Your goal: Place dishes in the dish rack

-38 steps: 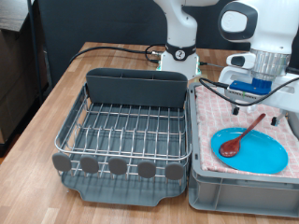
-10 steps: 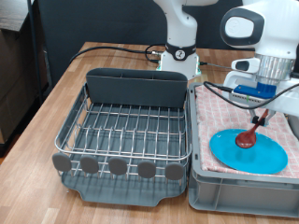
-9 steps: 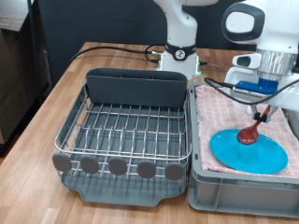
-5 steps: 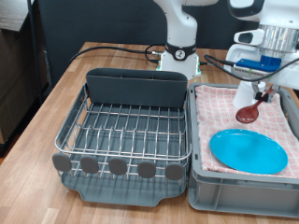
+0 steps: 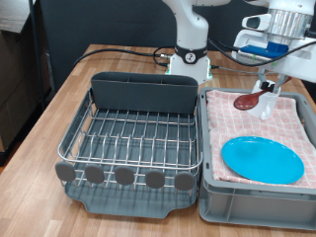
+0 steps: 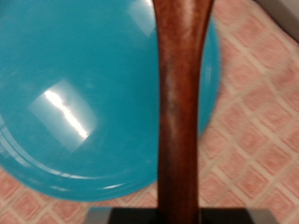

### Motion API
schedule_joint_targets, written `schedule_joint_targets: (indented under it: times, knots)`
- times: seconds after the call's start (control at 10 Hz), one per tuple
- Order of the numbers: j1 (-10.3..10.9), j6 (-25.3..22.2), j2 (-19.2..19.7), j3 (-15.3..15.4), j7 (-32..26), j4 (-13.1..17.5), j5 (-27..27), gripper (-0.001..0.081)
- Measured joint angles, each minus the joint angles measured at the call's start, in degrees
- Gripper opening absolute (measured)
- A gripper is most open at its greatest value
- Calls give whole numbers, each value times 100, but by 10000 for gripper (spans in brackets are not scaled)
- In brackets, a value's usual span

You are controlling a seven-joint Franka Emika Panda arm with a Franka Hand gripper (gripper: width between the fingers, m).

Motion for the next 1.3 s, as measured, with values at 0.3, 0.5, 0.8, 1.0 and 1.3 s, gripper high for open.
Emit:
schedule_joint_targets:
  times: [0.3, 0.5, 0.8, 1.0, 1.3]
  knots:
    - [-6, -483, -527, -127, 649, -445, 496, 91]
    - [-24, -673, -871, -243, 964, -772, 696, 91]
    - [-99, -705, -1489, -363, 1614, -1305, 698, 91]
    - [-100, -766, -1466, -367, 1589, -1296, 698, 91]
    - [-106, -1213, -1838, -451, 1818, -1475, 810, 91]
